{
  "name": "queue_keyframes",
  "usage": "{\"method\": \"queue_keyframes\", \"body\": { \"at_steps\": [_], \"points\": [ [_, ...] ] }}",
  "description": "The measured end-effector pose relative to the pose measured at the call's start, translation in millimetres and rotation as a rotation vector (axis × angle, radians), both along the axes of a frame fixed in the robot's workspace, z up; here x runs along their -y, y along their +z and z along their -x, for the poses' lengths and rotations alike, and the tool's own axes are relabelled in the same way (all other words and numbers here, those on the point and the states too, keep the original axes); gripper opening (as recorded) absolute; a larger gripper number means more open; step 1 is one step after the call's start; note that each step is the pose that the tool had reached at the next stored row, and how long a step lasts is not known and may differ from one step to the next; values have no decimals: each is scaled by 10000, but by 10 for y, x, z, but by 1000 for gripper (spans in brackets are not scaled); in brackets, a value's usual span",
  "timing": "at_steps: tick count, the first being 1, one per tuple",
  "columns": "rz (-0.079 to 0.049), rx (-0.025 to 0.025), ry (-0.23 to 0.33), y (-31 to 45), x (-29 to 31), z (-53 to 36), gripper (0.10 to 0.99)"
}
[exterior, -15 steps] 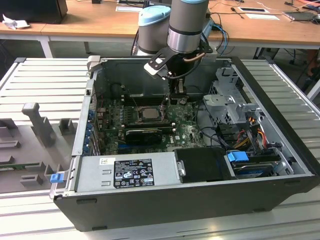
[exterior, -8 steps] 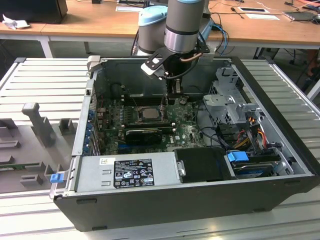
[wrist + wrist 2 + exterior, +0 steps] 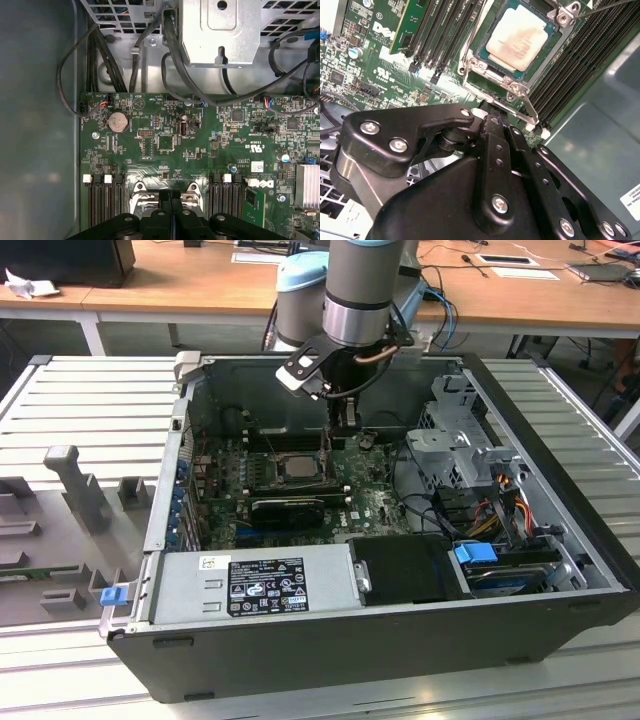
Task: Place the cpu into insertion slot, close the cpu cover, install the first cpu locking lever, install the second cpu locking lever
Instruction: 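Close the cpu cover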
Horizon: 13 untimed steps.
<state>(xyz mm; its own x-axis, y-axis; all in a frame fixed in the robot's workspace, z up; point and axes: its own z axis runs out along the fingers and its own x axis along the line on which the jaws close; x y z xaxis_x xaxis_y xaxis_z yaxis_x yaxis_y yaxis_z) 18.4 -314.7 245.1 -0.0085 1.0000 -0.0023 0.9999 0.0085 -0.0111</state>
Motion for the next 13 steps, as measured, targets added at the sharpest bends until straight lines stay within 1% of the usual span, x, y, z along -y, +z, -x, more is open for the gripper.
{"method": "queue_keyframes", "body": {
  "at_steps": [7,9,11,13],
  "points": [
    [0,0,0,0,0,42,106],
    [-1,0,1,-1,0,71,106],
    [0,-1,5,-17,0,100,106],
    [-3,0,55,-50,1,134,106]
  ]
}}
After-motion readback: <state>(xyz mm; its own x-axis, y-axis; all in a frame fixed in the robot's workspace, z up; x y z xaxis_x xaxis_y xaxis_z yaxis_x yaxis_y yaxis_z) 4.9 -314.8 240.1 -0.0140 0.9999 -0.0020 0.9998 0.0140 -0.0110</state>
